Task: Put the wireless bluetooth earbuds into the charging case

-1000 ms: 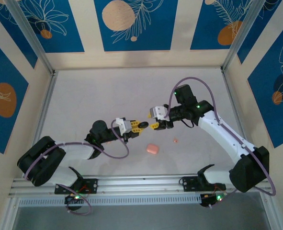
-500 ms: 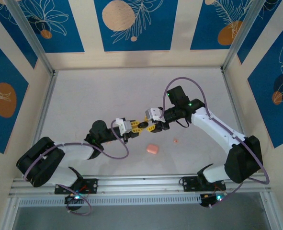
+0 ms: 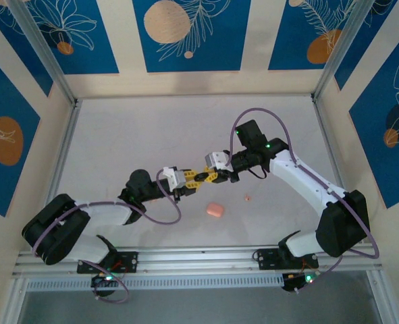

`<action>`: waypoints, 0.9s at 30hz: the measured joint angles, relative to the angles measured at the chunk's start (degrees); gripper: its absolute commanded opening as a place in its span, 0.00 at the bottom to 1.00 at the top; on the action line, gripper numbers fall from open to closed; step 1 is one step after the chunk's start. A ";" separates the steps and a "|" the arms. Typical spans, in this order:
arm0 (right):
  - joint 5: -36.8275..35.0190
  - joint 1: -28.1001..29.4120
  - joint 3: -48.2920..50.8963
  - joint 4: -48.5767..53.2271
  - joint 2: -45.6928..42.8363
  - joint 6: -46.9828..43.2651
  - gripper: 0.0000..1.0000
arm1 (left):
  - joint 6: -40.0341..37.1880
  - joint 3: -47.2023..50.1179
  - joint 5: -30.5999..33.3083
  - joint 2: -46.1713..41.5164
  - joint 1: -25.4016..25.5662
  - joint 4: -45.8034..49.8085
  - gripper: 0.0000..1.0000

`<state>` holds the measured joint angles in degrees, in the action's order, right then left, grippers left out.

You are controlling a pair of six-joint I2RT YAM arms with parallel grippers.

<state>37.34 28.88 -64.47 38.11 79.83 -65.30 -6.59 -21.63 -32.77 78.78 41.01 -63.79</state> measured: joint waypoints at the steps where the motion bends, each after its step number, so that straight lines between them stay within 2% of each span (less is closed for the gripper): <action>1: -0.04 0.04 -0.04 0.09 0.00 -0.15 0.11 | -0.02 0.00 0.07 0.00 0.00 -0.02 0.29; 4: -0.24 0.04 -0.15 0.55 0.00 -0.37 0.07 | -0.04 0.00 0.22 0.00 0.02 0.02 0.28; 11: -0.68 0.04 -0.48 1.16 0.00 -0.61 0.06 | -0.04 0.00 0.20 0.00 0.04 0.00 0.28; 13: -0.83 0.04 -0.70 1.60 0.00 -0.76 0.05 | -0.04 0.00 0.22 0.00 0.04 0.00 0.33; 19: -1.36 -0.26 -1.22 4.09 0.00 -0.98 0.05 | -0.68 0.04 1.14 0.00 0.04 -0.02 0.58; 21: -1.42 -0.76 -1.60 5.49 0.00 -1.01 0.05 | -0.98 0.22 1.55 0.00 0.04 -0.04 0.64; 27: -2.82 -3.89 -4.98 10.93 1.20 0.07 0.05 | -1.62 0.92 3.02 -1.14 0.04 0.70 0.67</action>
<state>34.52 24.99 -69.45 49.04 81.03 -65.23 -8.21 -20.71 -29.76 77.65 41.06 -63.09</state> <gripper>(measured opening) 0.170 0.663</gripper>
